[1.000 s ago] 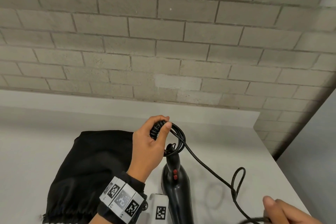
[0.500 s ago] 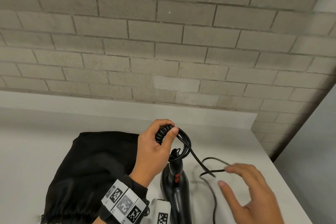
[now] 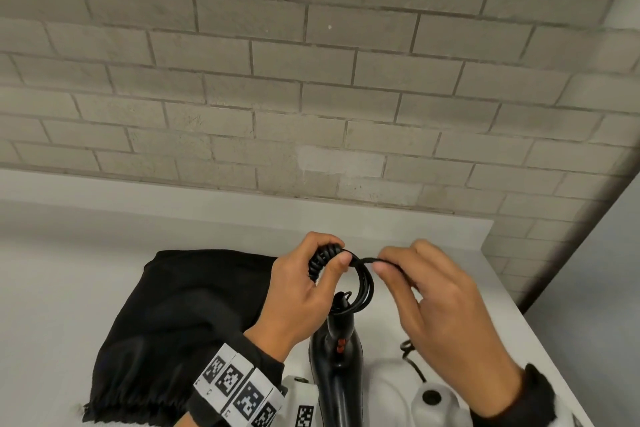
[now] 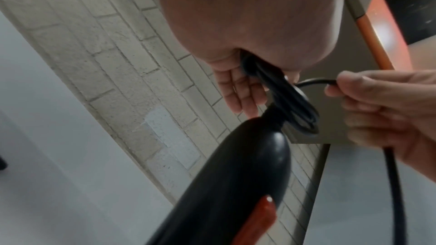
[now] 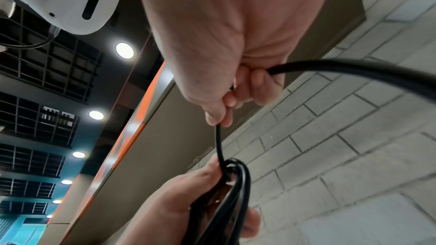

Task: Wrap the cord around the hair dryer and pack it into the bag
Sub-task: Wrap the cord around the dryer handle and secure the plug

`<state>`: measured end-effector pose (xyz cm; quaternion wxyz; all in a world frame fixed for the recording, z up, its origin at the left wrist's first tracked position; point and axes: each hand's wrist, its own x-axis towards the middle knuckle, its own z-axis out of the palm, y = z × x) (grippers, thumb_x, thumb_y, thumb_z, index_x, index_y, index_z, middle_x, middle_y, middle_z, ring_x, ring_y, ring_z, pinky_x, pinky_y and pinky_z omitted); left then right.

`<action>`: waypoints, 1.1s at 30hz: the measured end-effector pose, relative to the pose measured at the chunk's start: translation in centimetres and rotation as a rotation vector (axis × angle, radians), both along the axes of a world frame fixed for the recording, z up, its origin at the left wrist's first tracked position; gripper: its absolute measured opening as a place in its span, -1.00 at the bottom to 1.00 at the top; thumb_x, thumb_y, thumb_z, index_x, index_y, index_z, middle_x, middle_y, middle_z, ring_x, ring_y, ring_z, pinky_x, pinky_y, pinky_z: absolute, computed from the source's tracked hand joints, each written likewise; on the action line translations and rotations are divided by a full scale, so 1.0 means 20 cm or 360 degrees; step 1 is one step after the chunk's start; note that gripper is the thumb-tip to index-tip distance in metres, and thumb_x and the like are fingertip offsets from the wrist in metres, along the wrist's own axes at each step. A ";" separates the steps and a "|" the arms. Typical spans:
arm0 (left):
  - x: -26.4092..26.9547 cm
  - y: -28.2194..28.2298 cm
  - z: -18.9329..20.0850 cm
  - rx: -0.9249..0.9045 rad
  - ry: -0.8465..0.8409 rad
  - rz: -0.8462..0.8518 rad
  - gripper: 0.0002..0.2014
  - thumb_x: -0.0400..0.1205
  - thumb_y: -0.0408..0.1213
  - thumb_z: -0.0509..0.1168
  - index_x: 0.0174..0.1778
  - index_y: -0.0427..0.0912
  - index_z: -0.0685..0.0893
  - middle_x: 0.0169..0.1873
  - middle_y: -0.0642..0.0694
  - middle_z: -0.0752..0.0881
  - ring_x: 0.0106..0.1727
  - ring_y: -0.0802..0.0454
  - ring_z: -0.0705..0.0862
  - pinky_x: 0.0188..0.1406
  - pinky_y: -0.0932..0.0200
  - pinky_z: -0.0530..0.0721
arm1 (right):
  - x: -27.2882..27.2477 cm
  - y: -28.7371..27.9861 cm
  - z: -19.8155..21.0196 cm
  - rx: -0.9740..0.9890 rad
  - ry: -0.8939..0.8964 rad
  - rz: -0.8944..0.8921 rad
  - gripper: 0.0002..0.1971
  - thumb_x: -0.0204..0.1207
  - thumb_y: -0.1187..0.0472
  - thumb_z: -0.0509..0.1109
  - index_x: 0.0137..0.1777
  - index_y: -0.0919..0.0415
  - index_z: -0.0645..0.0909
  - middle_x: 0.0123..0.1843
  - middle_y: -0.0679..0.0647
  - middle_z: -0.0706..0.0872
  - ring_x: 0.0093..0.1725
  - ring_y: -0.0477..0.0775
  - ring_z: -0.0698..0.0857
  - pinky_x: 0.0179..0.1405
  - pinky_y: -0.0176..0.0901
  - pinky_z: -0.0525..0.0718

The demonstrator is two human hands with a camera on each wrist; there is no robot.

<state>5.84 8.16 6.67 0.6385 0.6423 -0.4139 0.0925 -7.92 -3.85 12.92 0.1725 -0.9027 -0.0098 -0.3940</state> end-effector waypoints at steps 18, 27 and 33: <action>-0.04 -0.01 0.00 -0.0271 -0.0263 -0.0117 -0.79 0.62 -0.03 0.40 -0.04 -0.10 0.64 -0.28 0.17 0.70 -0.30 0.23 0.72 -0.24 0.40 0.64 | 0.24 0.02 -0.06 0.1519 0.0162 0.0379 -0.84 0.53 0.10 0.45 -0.11 0.18 0.77 -0.34 -0.05 0.73 -0.32 -0.12 0.66 -0.22 -0.28 0.67; -0.06 -0.02 -0.03 -0.0367 -0.0098 -0.0046 -0.74 0.65 0.00 0.38 0.01 -0.14 0.65 -0.25 0.07 0.79 -0.26 0.13 0.81 -0.24 0.25 0.74 | 0.18 0.05 -0.18 0.2040 0.0280 0.0452 -0.78 0.47 0.07 0.44 -0.19 0.25 0.72 -0.36 0.03 0.73 -0.38 -0.13 0.65 -0.25 -0.23 0.60; -0.07 -0.02 0.00 -0.0282 -0.0091 0.0069 -0.86 0.63 -0.13 0.38 -0.01 -0.11 0.64 -0.24 0.10 0.75 -0.26 0.24 0.77 -0.20 0.44 0.65 | 0.15 0.04 -0.27 0.1870 0.0233 0.0586 -0.48 0.41 -0.28 0.47 -0.03 0.24 0.76 -0.09 0.30 0.77 -0.11 0.24 0.64 -0.08 0.23 0.62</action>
